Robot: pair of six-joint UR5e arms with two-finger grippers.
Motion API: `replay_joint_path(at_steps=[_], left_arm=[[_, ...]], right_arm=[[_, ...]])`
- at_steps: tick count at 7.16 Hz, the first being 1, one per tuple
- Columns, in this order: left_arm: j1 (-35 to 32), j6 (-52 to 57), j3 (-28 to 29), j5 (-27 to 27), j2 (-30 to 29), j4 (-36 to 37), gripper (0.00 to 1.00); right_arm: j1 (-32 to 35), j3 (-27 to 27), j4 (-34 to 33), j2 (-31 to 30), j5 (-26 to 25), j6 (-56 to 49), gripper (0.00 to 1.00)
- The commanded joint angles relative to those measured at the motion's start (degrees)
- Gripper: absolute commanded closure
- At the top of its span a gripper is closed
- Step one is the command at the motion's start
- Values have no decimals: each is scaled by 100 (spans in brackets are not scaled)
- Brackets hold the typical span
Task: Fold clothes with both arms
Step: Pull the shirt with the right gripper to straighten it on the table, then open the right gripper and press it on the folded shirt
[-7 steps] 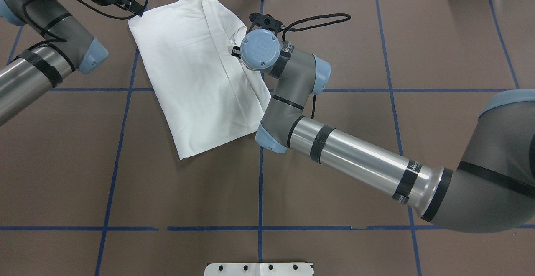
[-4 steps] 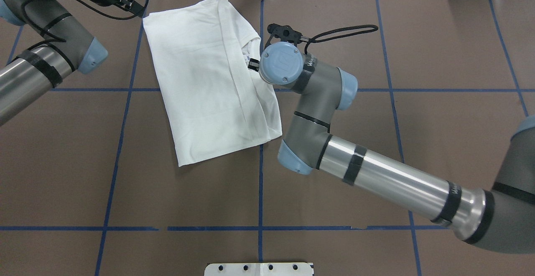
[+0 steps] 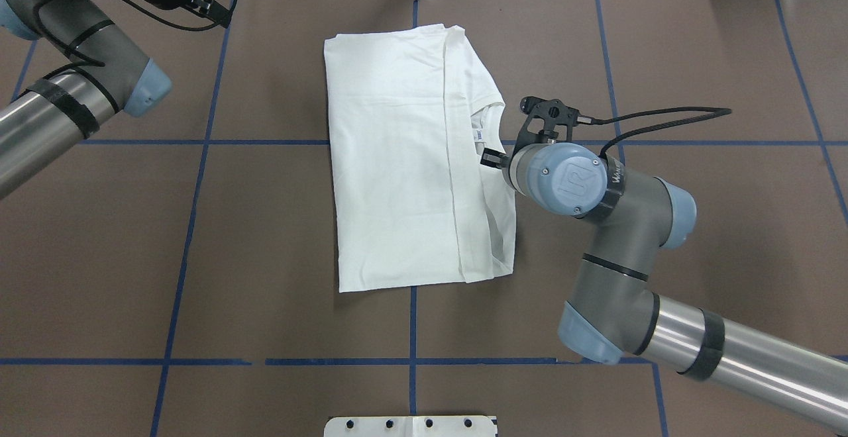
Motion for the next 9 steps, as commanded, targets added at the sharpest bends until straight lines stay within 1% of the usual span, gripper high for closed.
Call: replay_joint_path(at_steps=[1, 2, 3, 4, 5, 6, 7, 8, 9], left_arm=[[6, -4, -57, -79, 29, 0, 0], [6, -4, -66, -201, 29, 0, 0], [-3, -4, -127, -333, 98, 0, 0], [-3, 5, -232, -543, 195, -9, 0], [-3, 5, -233, -745, 231, -9, 0], [-3, 5, -242, -834, 266, -9, 0], [-3, -4, -233, -835, 283, 0, 0], [-3, -4, -233, -835, 292, 0, 0], [-12, -4, -242, -835, 345, -9, 0]], right_arm=[[-225, 264, -33, -392, -158, 4, 1], [-296, 290, -294, -253, -202, -40, 0], [-175, 308, -697, 36, 41, -101, 0], [-9, 282, -1223, 482, 505, -206, 0], [-25, 81, -1698, 974, 561, -207, 0], [-164, -104, -2034, 1283, 571, -207, 0], [-409, -123, -2385, 1382, 588, -242, 0], [-516, -367, -2711, 1609, 684, -616, 0], [-526, -830, -2966, 1951, 720, -916, 0]])
